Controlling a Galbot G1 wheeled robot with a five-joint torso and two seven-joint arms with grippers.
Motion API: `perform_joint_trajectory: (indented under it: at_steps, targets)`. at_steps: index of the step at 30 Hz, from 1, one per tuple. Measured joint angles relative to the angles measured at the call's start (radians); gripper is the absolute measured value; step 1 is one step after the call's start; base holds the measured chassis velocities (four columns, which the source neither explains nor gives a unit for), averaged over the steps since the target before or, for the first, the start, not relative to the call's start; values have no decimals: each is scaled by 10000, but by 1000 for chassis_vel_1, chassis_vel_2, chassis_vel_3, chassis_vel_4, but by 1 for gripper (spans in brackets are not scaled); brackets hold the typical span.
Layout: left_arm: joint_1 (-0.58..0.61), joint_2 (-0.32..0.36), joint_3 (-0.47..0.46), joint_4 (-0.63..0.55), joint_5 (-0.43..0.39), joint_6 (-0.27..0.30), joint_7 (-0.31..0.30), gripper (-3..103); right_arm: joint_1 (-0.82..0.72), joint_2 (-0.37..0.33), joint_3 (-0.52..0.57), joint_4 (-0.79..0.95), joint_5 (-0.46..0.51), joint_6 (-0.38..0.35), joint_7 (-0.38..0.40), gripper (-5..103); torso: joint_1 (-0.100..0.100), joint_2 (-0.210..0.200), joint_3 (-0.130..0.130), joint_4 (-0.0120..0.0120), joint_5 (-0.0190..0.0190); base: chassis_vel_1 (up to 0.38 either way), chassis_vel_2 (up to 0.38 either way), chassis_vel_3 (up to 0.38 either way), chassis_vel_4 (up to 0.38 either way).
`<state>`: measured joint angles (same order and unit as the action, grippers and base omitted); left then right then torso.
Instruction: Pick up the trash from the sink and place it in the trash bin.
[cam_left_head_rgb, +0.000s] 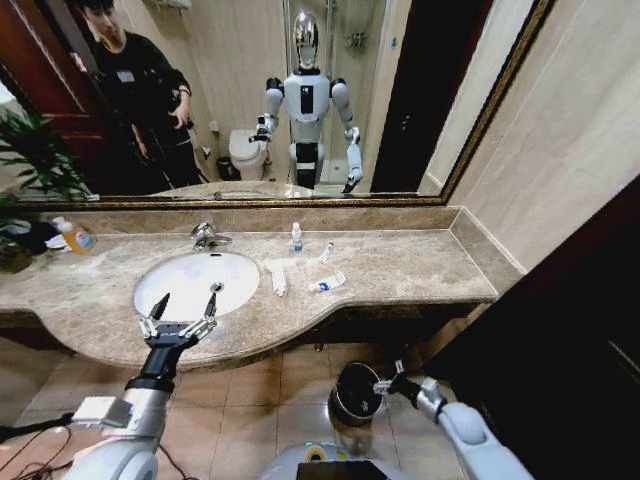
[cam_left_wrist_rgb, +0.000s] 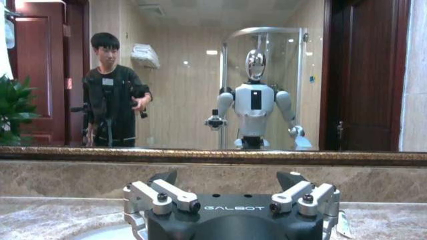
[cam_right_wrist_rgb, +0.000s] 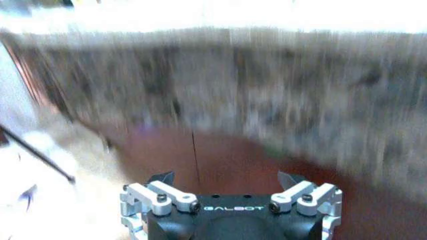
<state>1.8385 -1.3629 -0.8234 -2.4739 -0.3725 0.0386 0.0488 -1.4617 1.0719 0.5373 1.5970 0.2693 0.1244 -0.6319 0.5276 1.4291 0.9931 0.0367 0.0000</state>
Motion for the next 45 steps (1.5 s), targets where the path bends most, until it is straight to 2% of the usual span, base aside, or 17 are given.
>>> perform_joint_trajectory:
  at_steps: [4,8,10,13,14,15,16,20,21,23,24,27,32,37,45]
  targets:
    - [0,-1,0,0,0,0,0,100,-164,-238,152,959,420,-73,-1,100,0,0,0,1,-1,0,0,0,0]
    - [1,0,0,0,0,0,0,100,-224,-787,270,3087,980,-643,166,100,0,0,0,1,-1,0,0,0,0]
    - [0,0,0,0,0,0,0,100,-165,-878,233,3421,1097,-829,281,100,0,0,0,0,-2,0,0,0,0]
    - [0,0,0,0,0,0,0,100,386,-1165,-133,4250,1572,-1701,986,100,-1,0,0,-1,-2,0,0,0,0]
    - [0,0,0,0,0,0,0,100,946,-1320,-436,4458,1912,-2282,1454,100,0,0,0,1,-1,0,0,0,0]
    - [0,0,0,0,0,0,0,100,1272,-1399,-620,4474,2084,-2515,1748,100,0,0,0,3,-1,0,0,0,0]
    - [0,0,0,0,0,0,0,100,1272,-1399,-620,4474,2084,-2515,1748,100,0,0,0,3,-1,0,0,0,0]
    - [0,0,0,0,0,0,-1,100,2710,-1531,-1830,4014,2829,-3228,3753,100,2,0,2,2,0,0,0,0,0]
    - [0,0,0,0,0,0,-1,100,2710,-1531,-1830,4014,2829,-3228,3753,100,2,0,2,2,0,0,0,0,0]
    - [0,0,0,0,0,0,0,100,3393,-1250,-2501,3552,3166,-3378,4869,100,1,-1,2,2,0,0,0,0,0]
    - [0,0,0,0,0,0,0,100,3393,-1250,-2501,3552,3166,-3378,4869,100,1,-1,2,2,0,0,0,0,0]
    - [0,0,0,0,0,0,0,100,4074,-740,-3171,3217,3692,-3444,6122,100,2,-1,2,2,-2,0,0,0,0]
    - [0,0,0,0,1,0,0,100,4542,-284,-3771,3249,4013,-3588,6849,100,1,-1,1,2,-2,0,0,0,0]
    - [0,0,0,0,0,0,0,100,4719,32,-4208,3147,4041,-3676,6939,100,1,0,0,1,-2,0,0,0,0]
    - [0,0,0,0,0,0,0,100,5393,643,-4987,1856,3994,-3873,7107,100,0,-1,1,1,-1,0,0,0,0]
